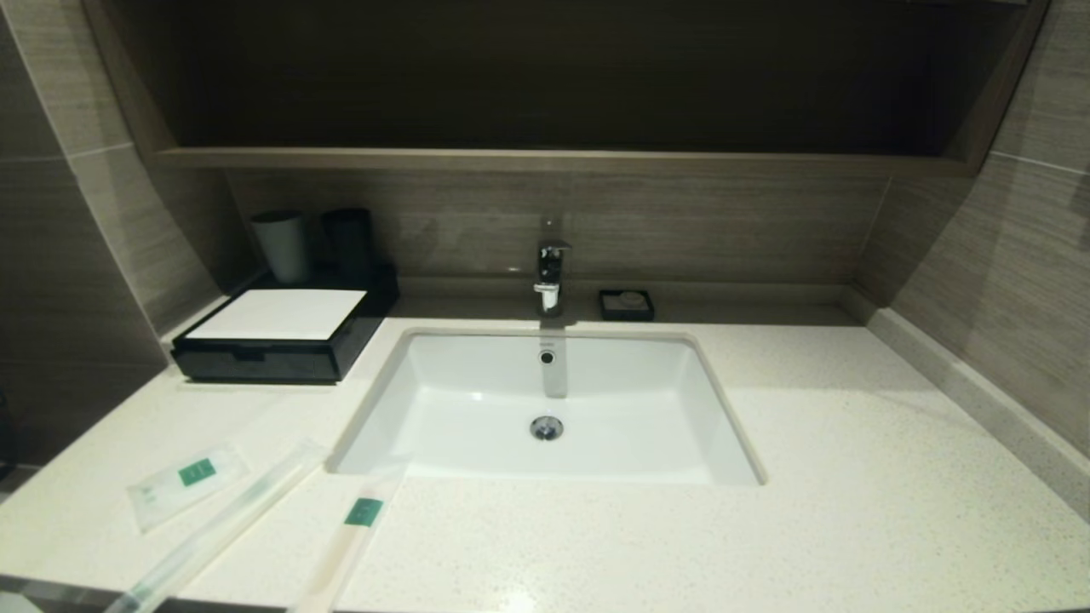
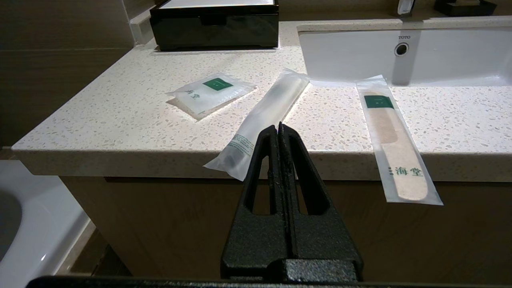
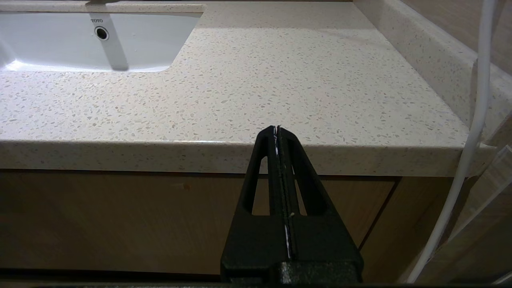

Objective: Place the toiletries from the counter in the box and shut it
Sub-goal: Open the drawer

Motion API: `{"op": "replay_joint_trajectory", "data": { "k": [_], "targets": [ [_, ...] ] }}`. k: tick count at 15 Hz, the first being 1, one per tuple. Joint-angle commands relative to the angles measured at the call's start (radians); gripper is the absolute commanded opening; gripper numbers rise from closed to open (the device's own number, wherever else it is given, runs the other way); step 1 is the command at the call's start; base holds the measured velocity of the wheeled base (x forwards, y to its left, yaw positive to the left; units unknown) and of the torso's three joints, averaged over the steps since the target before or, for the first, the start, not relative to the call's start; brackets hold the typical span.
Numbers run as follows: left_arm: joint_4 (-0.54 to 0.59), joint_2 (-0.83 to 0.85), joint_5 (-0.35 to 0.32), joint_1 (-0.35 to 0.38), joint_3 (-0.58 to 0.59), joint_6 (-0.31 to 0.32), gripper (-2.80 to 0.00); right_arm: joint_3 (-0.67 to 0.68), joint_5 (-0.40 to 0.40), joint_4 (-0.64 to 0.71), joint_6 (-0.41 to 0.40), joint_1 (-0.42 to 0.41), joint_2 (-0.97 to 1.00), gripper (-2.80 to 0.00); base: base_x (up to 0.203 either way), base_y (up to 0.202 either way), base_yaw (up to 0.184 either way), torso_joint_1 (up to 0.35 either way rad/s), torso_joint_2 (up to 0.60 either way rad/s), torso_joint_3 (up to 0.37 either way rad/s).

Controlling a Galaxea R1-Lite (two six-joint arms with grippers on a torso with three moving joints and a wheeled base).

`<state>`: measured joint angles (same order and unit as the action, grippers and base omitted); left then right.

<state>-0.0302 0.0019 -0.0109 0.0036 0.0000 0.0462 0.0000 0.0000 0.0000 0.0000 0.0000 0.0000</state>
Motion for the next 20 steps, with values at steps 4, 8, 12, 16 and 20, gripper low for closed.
{"op": "replay_joint_trajectory", "data": {
  "k": [4, 8, 12, 16, 20],
  "targets": [
    [-0.002, 0.001, 0.0, 0.001, 0.02, 0.0, -2.8, 0.0, 0.0, 0.0, 0.0, 0.0, 0.0, -2.8, 0.0, 0.0, 0.0, 0.0, 0.0, 0.0],
    [0.0, 0.0, 0.0, 0.001, 0.02, 0.001, -2.8, 0.0, 0.0, 0.0, 0.0, 0.0, 0.0, -2.8, 0.0, 0.0, 0.0, 0.0, 0.0, 0.0],
    [-0.002, 0.001, 0.002, 0.001, 0.02, 0.007, -2.8, 0.0, 0.0, 0.0, 0.0, 0.0, 0.0, -2.8, 0.0, 0.0, 0.0, 0.0, 0.0, 0.0],
    [-0.004, 0.001, -0.001, 0.001, 0.02, 0.006, -2.8, 0.0, 0.0, 0.0, 0.0, 0.0, 0.0, -2.8, 0.0, 0.0, 0.0, 0.0, 0.0, 0.0],
    [-0.004, 0.0, 0.0, 0.001, 0.02, 0.007, -2.8, 0.0, 0.0, 0.0, 0.0, 0.0, 0.0, -2.8, 0.0, 0.0, 0.0, 0.0, 0.0, 0.0]
  ]
}}
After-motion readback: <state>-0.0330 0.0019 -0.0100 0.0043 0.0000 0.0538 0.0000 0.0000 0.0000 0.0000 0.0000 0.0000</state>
